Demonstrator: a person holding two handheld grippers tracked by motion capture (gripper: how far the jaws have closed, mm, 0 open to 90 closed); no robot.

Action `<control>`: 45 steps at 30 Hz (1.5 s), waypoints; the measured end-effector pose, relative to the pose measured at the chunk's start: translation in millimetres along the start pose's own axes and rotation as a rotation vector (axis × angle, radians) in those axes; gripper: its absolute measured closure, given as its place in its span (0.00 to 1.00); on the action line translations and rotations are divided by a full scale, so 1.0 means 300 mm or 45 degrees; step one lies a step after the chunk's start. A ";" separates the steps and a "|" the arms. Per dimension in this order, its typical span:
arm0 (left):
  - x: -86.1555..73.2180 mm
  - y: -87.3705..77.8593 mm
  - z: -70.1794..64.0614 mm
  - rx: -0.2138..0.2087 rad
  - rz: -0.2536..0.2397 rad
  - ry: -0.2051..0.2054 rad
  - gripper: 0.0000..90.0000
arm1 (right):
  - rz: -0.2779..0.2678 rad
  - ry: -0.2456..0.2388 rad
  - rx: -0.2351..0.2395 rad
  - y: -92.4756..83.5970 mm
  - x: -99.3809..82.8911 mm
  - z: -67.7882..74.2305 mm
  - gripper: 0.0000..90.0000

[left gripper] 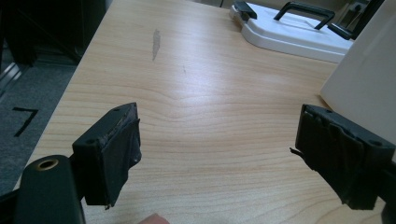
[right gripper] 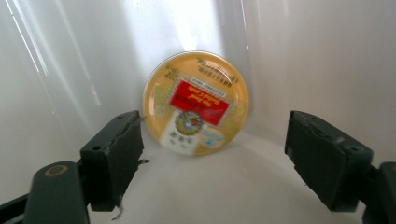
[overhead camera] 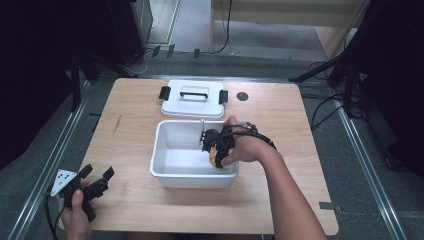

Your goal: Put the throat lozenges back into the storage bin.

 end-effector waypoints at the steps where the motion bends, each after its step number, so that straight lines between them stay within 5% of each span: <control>1: 0.000 0.000 0.000 0.000 0.000 0.000 0.16 | 0.000 0.000 0.000 0.000 0.000 0.000 0.21; 5: 0.000 0.000 0.000 0.000 0.002 0.002 0.16 | -0.013 0.012 0.006 -0.006 -0.003 0.002 0.21; 12: 0.000 0.001 0.000 0.002 0.001 0.000 0.16 | -0.131 0.073 0.036 -0.064 0.005 -0.013 0.47; 23: 0.000 0.001 -0.001 0.003 0.000 0.004 0.16 | -0.264 0.106 0.038 -0.202 -0.012 -0.014 0.51; 35: 0.000 0.002 -0.002 0.004 -0.002 0.008 0.16 | -0.291 0.222 0.006 -0.301 -0.129 -0.022 0.51; 45: -0.001 0.001 -0.002 0.007 0.004 0.011 0.16 | -0.231 0.309 -0.006 -0.284 -0.292 -0.012 0.48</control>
Point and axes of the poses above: each handheld gripper's, and its own axes: y roughly forward along the jaws, x roughly out of its top, z roughly to its left, the point moved 8 cm from there along y, roughly forward along the jaws, and after that the axes turned 14 degrees about -y, right-handed, at the moved point
